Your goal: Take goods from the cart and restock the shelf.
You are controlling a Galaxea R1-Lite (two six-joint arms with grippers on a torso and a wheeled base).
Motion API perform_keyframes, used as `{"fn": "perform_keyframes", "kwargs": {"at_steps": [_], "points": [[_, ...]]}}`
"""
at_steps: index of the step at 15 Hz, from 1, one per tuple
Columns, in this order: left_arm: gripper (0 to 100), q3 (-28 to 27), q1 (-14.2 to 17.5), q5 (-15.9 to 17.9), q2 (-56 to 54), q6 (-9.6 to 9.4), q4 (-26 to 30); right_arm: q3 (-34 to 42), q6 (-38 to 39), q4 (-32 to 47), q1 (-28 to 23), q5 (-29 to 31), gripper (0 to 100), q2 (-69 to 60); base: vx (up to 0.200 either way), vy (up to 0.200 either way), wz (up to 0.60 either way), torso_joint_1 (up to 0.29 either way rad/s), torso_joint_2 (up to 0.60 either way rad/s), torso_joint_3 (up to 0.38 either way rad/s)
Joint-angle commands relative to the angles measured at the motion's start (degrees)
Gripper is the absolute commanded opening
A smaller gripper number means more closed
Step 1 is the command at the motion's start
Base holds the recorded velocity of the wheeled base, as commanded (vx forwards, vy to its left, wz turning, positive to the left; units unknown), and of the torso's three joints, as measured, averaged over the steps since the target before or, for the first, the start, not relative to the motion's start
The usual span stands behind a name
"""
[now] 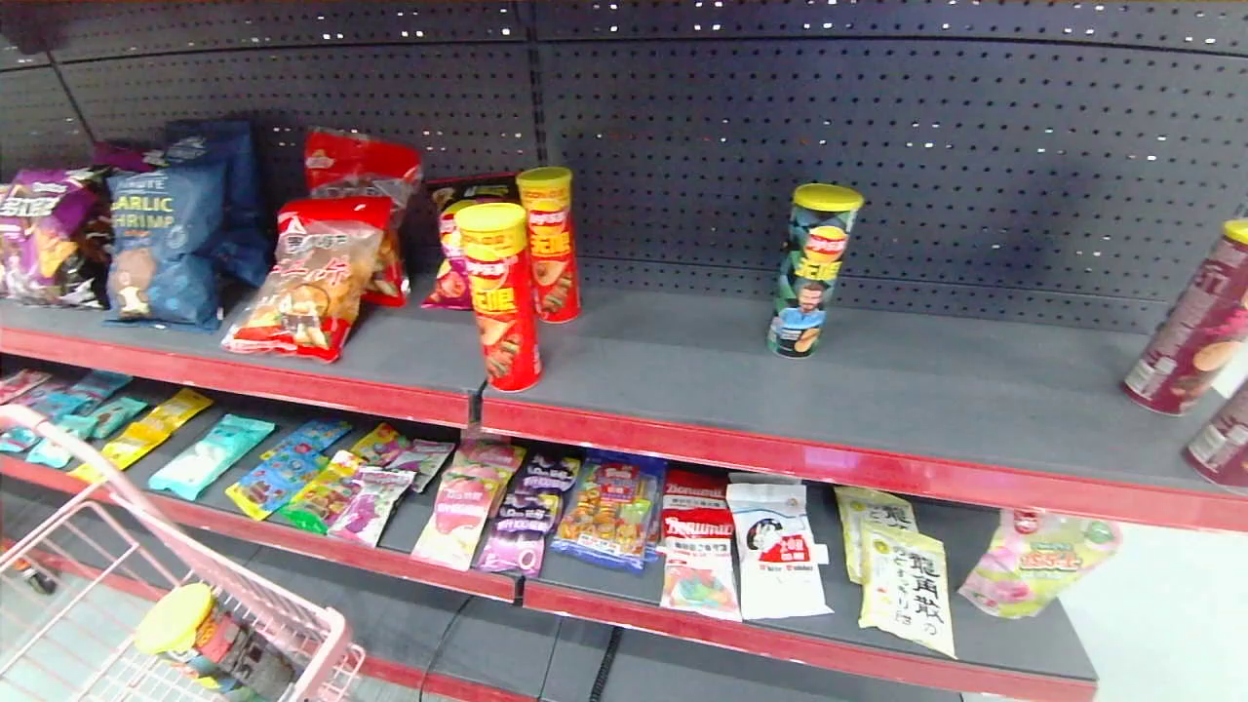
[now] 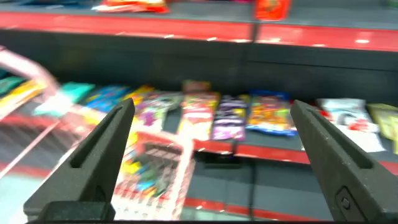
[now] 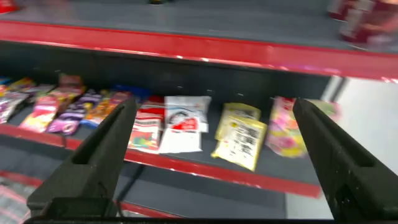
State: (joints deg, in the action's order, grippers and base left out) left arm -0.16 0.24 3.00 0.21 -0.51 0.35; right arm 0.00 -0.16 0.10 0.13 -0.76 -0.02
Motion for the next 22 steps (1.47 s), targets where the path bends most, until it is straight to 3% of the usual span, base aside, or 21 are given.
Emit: {"fn": "perform_keyframes", "kwargs": {"at_steps": [1,7,12,22], "points": [[100,-0.02,0.02,-0.01,-0.03,-0.02,0.00,0.00,-0.02,-0.01,0.04,-0.04,100,0.02,0.000,0.000,0.60,0.002,0.00,0.002],[100,0.07,0.02,-0.01,-0.03,-0.02,0.00,0.00,0.07,-0.01,0.04,-0.04,100,0.02,0.000,0.000,0.60,0.002,0.00,0.003],[100,0.07,0.02,-0.01,-0.03,-0.02,0.00,0.00,0.16,-0.01,0.04,-0.04,100,0.02,0.000,0.000,0.00,-0.030,0.08,0.044],[100,0.07,0.02,-0.01,-0.03,-0.02,0.00,0.00,0.33,-0.01,0.04,-0.04,100,0.02,0.000,0.000,0.00,-0.161,0.40,0.232]]}}
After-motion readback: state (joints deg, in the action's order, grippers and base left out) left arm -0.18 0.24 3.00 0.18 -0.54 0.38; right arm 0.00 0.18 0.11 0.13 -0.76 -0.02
